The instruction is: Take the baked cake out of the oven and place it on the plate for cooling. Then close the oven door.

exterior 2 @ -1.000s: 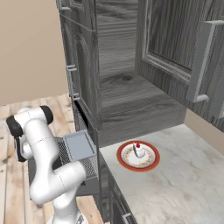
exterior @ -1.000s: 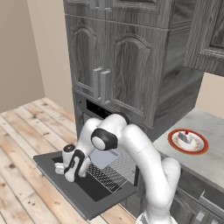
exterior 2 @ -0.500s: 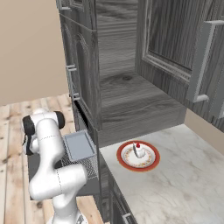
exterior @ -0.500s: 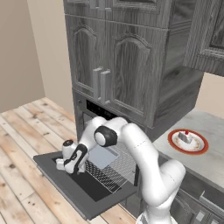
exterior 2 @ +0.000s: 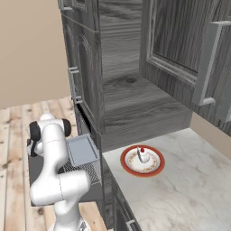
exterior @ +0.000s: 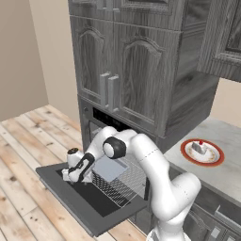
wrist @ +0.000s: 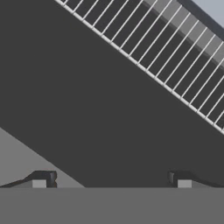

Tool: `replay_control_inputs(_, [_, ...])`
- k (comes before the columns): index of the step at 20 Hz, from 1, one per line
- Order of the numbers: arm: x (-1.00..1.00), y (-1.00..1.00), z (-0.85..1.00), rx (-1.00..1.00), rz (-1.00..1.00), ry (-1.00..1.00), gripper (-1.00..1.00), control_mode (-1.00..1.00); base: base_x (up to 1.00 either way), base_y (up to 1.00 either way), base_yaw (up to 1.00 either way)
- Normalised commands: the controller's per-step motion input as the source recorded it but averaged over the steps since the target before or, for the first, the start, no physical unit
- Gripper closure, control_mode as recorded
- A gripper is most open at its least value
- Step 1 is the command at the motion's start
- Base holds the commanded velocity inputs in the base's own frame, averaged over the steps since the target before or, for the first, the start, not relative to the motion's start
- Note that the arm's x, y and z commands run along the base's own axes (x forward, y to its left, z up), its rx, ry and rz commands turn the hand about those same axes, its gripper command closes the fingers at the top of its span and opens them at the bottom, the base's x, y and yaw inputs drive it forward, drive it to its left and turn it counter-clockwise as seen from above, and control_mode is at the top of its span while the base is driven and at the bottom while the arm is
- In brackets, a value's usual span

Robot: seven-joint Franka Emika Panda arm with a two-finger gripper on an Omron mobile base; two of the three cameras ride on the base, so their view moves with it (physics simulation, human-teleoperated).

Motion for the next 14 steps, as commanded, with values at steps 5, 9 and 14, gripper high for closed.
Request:
replay_control_inputs(5, [0.01,-0.23,-0.17,-0.04,-0.01,0.00,-1.00,-1.00,0.00,0.00,0.00])
replay_control_inputs(9, [0.01,-0.34,-0.17,-0.05,0.00,0.00,-1.00,-1.00,0.00,0.00,0.00])
replay_control_inputs(14, [0.06,-0.32,-0.16,-0.03,0.00,0.00,-1.00,-1.00,0.00,0.00,0.00])
